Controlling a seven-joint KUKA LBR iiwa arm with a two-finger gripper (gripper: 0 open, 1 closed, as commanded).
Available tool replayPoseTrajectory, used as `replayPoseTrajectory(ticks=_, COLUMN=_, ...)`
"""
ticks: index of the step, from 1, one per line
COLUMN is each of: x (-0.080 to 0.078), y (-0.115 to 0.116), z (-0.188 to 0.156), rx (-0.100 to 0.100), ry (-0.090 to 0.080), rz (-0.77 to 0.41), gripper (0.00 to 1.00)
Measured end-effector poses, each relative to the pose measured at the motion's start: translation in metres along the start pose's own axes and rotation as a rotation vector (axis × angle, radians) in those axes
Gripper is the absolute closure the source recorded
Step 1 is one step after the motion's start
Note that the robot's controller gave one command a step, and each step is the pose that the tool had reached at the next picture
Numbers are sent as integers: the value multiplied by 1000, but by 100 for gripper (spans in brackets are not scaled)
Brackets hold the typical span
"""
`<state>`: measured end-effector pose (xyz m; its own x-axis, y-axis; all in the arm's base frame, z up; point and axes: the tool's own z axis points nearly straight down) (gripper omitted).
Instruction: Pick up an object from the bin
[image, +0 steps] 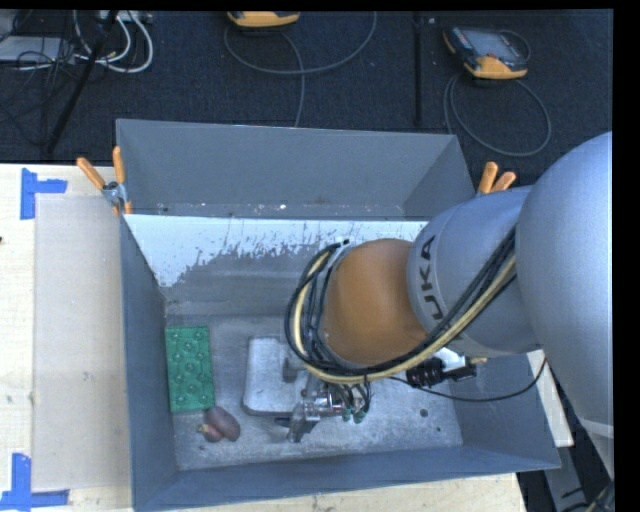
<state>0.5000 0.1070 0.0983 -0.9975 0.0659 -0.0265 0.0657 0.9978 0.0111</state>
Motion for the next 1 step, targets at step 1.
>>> replayPoseTrajectory(ticks=1, x=-3, y=0, z=-2, rx=-2, ry=-10, rz=5, gripper=100)
